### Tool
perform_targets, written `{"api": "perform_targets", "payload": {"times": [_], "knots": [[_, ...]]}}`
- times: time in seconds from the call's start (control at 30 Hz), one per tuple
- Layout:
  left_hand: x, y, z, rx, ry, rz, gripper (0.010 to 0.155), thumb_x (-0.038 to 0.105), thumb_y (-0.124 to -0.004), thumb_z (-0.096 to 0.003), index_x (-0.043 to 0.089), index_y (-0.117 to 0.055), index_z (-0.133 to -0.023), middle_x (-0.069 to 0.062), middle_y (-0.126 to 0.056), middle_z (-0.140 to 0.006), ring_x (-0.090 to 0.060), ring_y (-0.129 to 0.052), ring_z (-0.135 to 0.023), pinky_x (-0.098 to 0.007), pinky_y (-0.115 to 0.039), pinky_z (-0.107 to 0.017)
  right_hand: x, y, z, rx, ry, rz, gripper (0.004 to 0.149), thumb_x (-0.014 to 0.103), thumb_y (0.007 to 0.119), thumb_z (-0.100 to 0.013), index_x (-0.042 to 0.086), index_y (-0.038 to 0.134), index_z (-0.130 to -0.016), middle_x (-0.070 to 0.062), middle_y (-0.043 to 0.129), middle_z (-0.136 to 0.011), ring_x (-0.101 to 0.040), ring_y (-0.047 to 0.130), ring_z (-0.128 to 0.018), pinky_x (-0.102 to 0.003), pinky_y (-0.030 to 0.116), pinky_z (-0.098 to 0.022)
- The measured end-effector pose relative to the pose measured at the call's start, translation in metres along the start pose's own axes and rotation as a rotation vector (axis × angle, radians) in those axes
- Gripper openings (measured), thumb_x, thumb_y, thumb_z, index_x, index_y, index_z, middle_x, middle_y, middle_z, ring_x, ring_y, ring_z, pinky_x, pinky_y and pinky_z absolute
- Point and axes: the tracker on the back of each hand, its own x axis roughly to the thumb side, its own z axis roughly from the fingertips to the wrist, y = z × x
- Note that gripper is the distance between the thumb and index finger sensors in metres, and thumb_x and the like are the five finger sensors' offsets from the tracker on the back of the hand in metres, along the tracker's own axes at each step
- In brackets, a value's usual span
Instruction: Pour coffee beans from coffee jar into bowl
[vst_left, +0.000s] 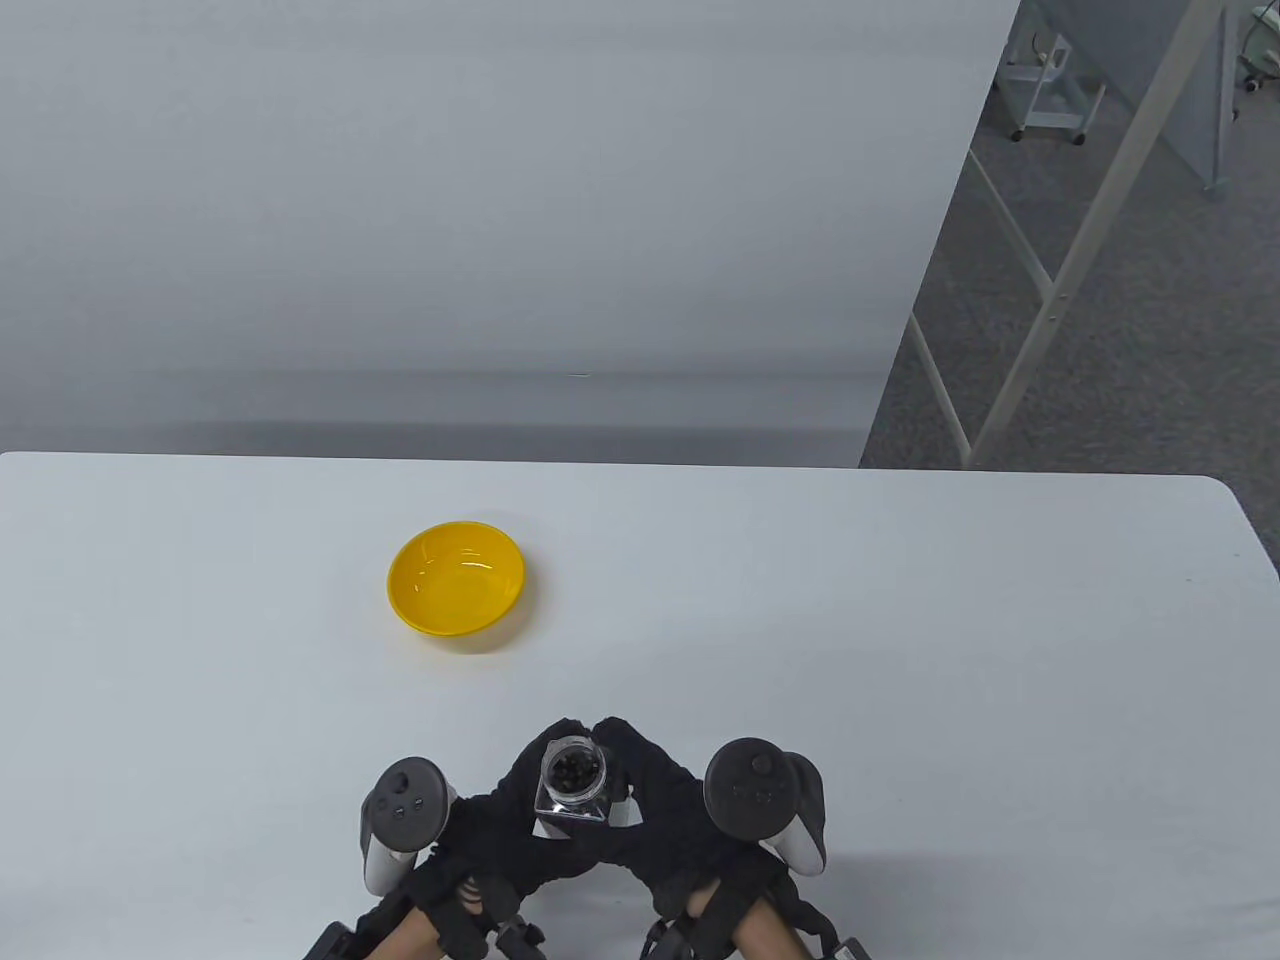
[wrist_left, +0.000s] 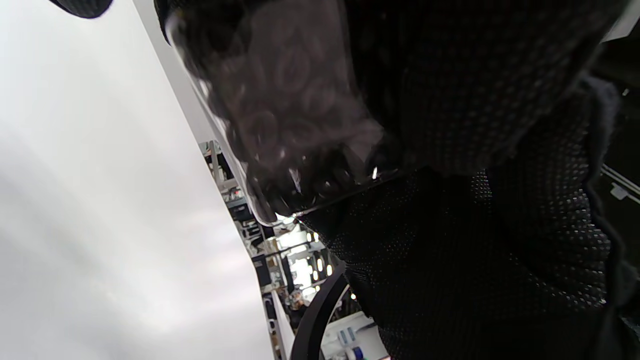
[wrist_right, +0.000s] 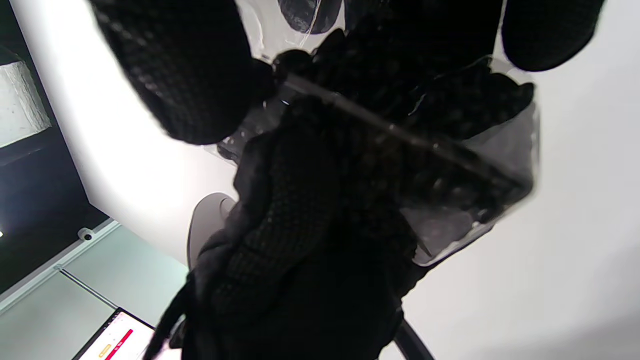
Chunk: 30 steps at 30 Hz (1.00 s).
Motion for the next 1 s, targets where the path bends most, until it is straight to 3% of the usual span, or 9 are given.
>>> {"api": "perform_targets", "payload": {"times": [0.23, 0.37, 0.67, 0.8, 1.0], "knots": [[0.002, 0.004, 0.0, 0.066, -0.025, -0.004, 0.099, 0.047, -0.101, -0.0227, 0.015, -0.049, -0.101, -0.015, -0.058, -0.104, -0.055, -0.076, -0.09, -0.069, -0.07, -0.059, -0.001, 0.005, 0.0, 0.001, -0.036, -0.022, 0.088, 0.044, 0.087, -0.037, 0.015, 0.034, -0.1, -0.029, 0.053, -0.1, -0.058, 0.062, -0.087, -0.072, 0.058, -0.057], [0.002, 0.008, 0.001, 0.102, -0.034, 0.016, 0.098, 0.045, -0.104, -0.0194, 0.013, -0.055, -0.098, -0.015, -0.065, -0.1, -0.051, -0.081, -0.087, -0.068, -0.073, -0.057, -0.001, 0.007, 0.0, 0.0, -0.038, 0.029, 0.089, 0.05, 0.084, -0.039, 0.017, 0.029, -0.101, -0.027, 0.052, -0.102, -0.055, 0.062, -0.089, -0.073, 0.055, -0.058], [0.001, 0.025, 0.005, 0.177, -0.026, -0.027, 0.096, 0.045, -0.104, -0.0183, 0.011, -0.059, -0.096, -0.016, -0.071, -0.094, -0.049, -0.083, -0.084, -0.066, -0.075, -0.055, 0.0, -0.01, 0.008, -0.106, 0.015, 0.258, 0.092, 0.062, 0.078, -0.038, 0.022, 0.024, -0.102, -0.026, 0.025, -0.108, -0.055, 0.031, -0.099, -0.083, 0.026, -0.059], [-0.001, 0.038, 0.004, 0.199, -0.01, -0.044, 0.096, 0.044, -0.104, -0.0184, 0.01, -0.059, -0.096, -0.017, -0.071, -0.093, -0.05, -0.084, -0.084, -0.066, -0.076, -0.054, -0.002, -0.015, 0.011, -0.118, 0.088, 0.343, 0.094, 0.064, 0.076, -0.038, 0.026, 0.018, -0.101, -0.022, 0.008, -0.109, -0.054, 0.009, -0.099, -0.084, 0.007, -0.056], [-0.004, 0.067, 0.007, 0.269, 0.023, -0.103, 0.096, 0.044, -0.105, -0.0191, 0.009, -0.059, -0.096, -0.018, -0.07, -0.093, -0.05, -0.084, -0.082, -0.066, -0.079, -0.052, -0.014, -0.023, 0.018, -0.15, 0.198, 0.567, 0.096, 0.068, 0.073, -0.037, 0.027, 0.014, -0.101, -0.021, 0.002, -0.108, -0.052, 0.001, -0.099, -0.083, 0.0, -0.053]]}}
